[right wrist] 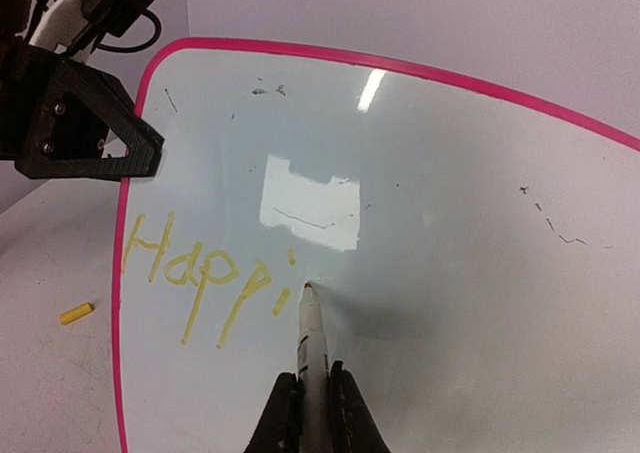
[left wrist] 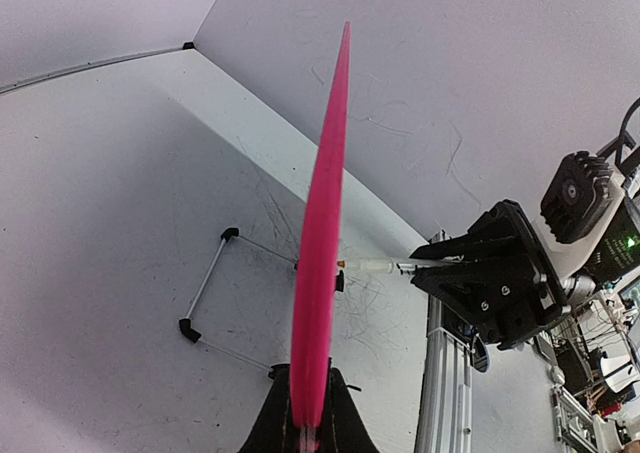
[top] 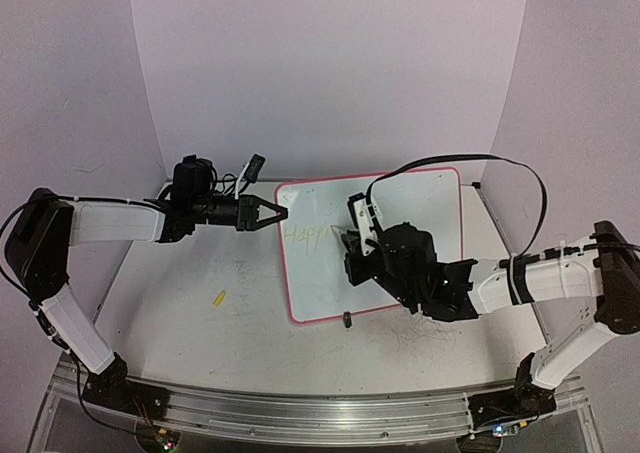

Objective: Write a sentence on the whiteboard

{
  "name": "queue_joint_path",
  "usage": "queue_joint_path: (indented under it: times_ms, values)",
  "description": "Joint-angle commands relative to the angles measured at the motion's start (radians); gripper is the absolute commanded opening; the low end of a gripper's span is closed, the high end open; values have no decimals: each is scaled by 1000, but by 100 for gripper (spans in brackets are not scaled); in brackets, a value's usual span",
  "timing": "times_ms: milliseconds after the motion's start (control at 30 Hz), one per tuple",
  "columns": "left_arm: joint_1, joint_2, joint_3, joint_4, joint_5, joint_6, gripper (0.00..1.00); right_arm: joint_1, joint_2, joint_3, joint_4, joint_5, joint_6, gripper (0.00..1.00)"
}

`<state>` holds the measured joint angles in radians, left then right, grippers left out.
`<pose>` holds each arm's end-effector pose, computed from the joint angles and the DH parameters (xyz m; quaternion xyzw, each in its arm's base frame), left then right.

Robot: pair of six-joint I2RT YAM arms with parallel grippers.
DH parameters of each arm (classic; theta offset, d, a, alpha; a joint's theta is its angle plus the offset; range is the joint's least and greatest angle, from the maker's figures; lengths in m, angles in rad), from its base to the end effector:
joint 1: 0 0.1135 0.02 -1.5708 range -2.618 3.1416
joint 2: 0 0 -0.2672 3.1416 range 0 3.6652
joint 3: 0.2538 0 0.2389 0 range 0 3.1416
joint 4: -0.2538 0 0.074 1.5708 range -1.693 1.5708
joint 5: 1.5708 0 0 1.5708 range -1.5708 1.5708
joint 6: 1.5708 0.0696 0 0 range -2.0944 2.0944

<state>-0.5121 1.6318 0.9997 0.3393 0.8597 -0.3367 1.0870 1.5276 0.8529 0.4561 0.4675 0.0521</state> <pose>0.2990 -0.2286 0.2575 0.3115 0.7051 -0.5281 0.3563 0.1949 0.3036 0.2533 -0.2494 0.7312 0.1761 0.6101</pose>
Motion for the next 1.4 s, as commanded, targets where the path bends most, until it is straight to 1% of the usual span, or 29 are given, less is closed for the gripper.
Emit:
queue_joint_path:
  times_ms: [0, 233, 700, 1067, 1367]
  values:
    - [1, -36, 9, -46, -49, 24, 0, -9, 9, 51, 44, 18, -16, 0]
    - [1, -38, 9, -46, -45, 23, 0, -14, 25, 44, 43, 13, -7, 0]
    - [1, -37, 9, -46, -44, 24, 0, -11, 4, -6, -19, 3, 54, 0]
    - [1, -35, 9, -46, -47, 24, 0, 4, 2, -38, -22, -11, 84, 0]
    - [1, -34, 10, -46, -45, 23, 0, 4, 5, -8, 3, 15, 62, 0]
